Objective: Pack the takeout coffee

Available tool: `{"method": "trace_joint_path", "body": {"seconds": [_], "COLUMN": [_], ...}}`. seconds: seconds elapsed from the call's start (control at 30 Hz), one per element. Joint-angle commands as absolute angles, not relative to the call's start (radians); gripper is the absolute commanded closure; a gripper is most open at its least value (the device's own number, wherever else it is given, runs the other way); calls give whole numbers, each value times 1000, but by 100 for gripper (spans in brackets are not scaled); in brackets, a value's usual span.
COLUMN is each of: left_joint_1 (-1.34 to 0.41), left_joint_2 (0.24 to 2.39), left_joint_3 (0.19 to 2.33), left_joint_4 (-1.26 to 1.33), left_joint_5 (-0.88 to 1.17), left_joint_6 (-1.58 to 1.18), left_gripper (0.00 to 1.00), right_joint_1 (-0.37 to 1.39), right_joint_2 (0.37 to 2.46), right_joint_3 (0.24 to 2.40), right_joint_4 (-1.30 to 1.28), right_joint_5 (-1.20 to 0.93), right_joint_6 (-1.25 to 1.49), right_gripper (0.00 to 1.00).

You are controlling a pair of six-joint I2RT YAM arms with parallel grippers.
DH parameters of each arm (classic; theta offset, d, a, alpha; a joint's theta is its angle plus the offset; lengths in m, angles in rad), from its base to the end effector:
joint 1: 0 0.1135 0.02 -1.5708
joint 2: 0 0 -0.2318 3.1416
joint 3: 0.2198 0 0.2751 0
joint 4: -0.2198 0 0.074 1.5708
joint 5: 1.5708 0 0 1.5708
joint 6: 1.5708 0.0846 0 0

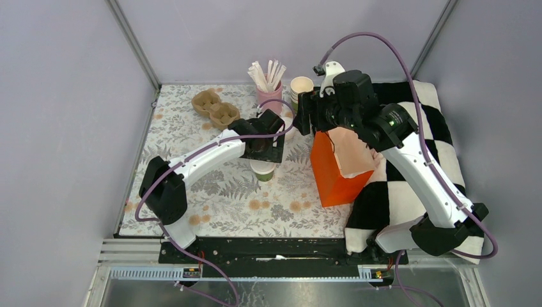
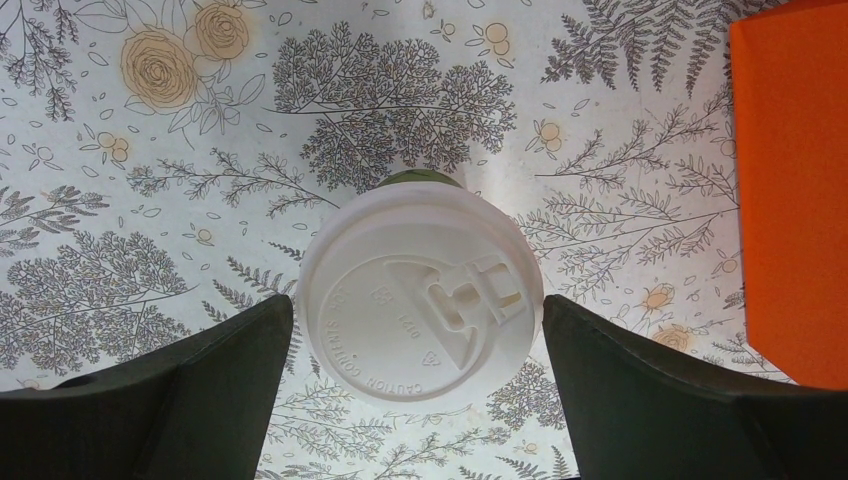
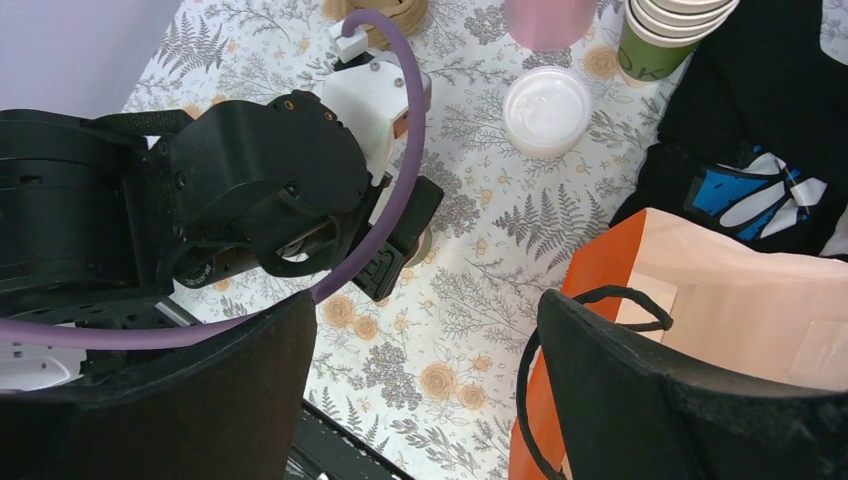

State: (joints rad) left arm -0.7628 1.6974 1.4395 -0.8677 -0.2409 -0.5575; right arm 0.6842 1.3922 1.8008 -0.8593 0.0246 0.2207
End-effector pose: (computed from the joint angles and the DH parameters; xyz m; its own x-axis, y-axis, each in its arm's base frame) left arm 0.2969 -0.2559 0.1920 -0.8694 0.1202 -0.4793 0.1612 0.9859 -0.0451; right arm 0.2680 0.2159 0.4343 -0.4639 -0.0960 -0.8807 -0.5259 0.8298 0.1866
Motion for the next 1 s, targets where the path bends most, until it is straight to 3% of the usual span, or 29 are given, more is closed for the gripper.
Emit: {"method": "trace_joint_path", "body": {"seconds": [0.0, 0.4, 0.97], "left_joint_1": [-763, -762, -762], "left_joint_2": [1684, 1697, 1679], "left_joint_3": [1452, 1406, 1392], "left_joint_4": [-861, -835, -922], "left_joint_5": [-238, -194, -347], "left_joint_6": [-549, -546, -536], "left_gripper": [1, 1, 4], "right_joint_1": [678, 679, 679], "right_joint_2": [1370, 1346, 1346], "right_joint_3": [1812, 1775, 1761], "right_joint_4": [-818, -801, -786], "right_joint_5": [2, 2, -30], "right_joint_6": [231, 247, 251], "right_gripper": [13, 13, 13]}}
